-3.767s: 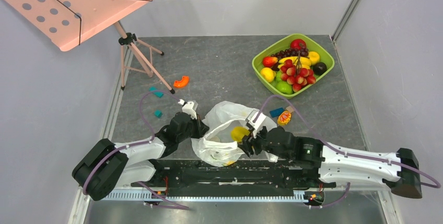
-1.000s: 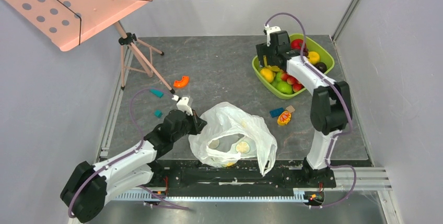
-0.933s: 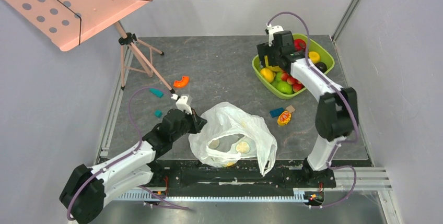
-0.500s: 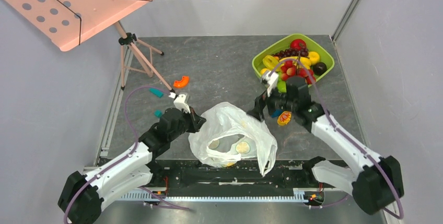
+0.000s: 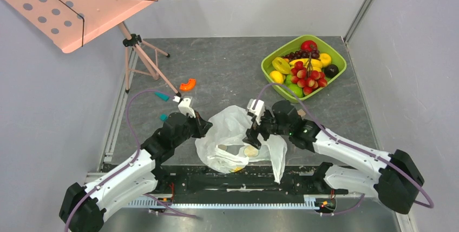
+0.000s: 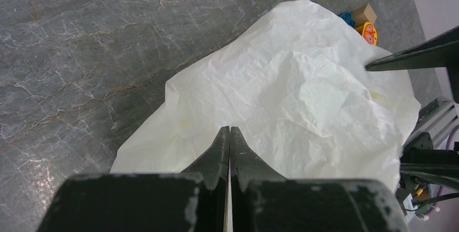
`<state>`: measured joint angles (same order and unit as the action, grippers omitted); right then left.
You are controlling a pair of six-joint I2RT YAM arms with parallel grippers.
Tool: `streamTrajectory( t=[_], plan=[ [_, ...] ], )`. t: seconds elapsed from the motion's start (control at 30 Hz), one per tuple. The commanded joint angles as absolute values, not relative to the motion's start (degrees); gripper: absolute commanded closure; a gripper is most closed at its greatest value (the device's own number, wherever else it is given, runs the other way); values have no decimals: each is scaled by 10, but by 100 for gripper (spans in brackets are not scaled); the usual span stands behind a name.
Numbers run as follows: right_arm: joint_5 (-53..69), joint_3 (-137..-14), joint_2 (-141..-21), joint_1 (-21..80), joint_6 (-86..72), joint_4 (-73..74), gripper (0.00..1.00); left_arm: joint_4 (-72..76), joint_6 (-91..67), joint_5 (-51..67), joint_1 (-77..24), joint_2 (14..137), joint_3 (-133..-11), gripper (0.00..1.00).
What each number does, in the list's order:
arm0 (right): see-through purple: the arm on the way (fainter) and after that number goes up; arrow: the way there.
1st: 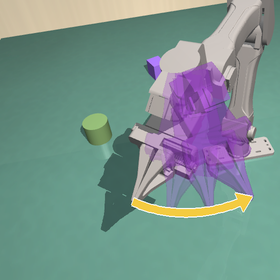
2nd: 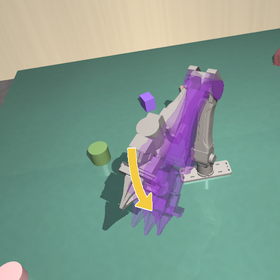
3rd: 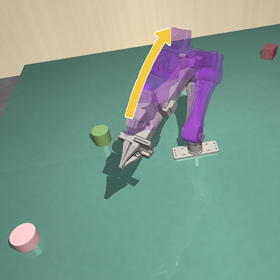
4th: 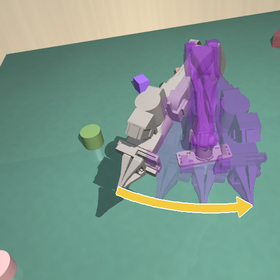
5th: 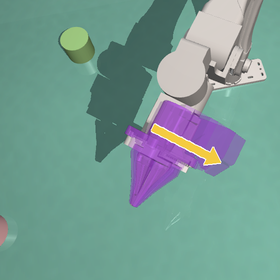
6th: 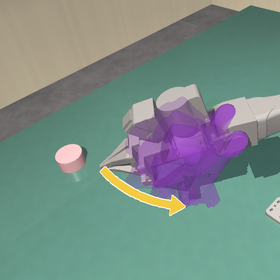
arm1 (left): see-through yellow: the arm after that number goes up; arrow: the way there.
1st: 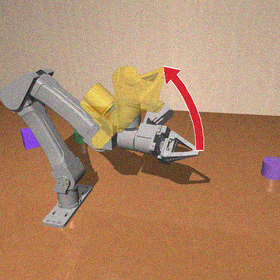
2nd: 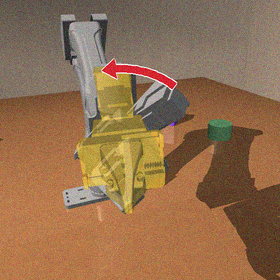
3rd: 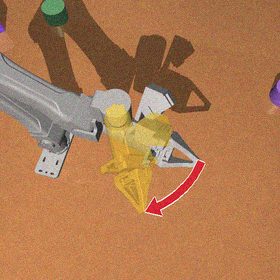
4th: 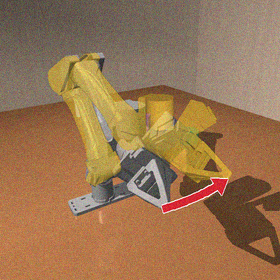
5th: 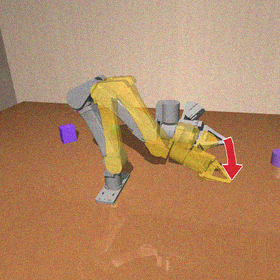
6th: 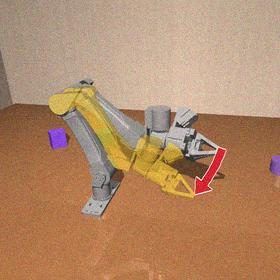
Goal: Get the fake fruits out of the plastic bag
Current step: Pick up the plastic bag at the center of the board.
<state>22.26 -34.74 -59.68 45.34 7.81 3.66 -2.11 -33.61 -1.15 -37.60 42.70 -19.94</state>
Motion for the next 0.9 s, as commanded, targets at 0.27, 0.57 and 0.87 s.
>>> streamTrajectory(
  t=[0.27,0.57,0.87],
  plan=[
    [-27,-393,-710,502,108,49,35,-46,-330,-23,-374,400,-225,98],
    [-15,-430,-704,502,75,12,100,-73,-323,-33,-374,374,-238,98],
    [-10,-584,-688,502,53,36,100,-109,-319,-53,-374,340,-272,98]
  ],
)
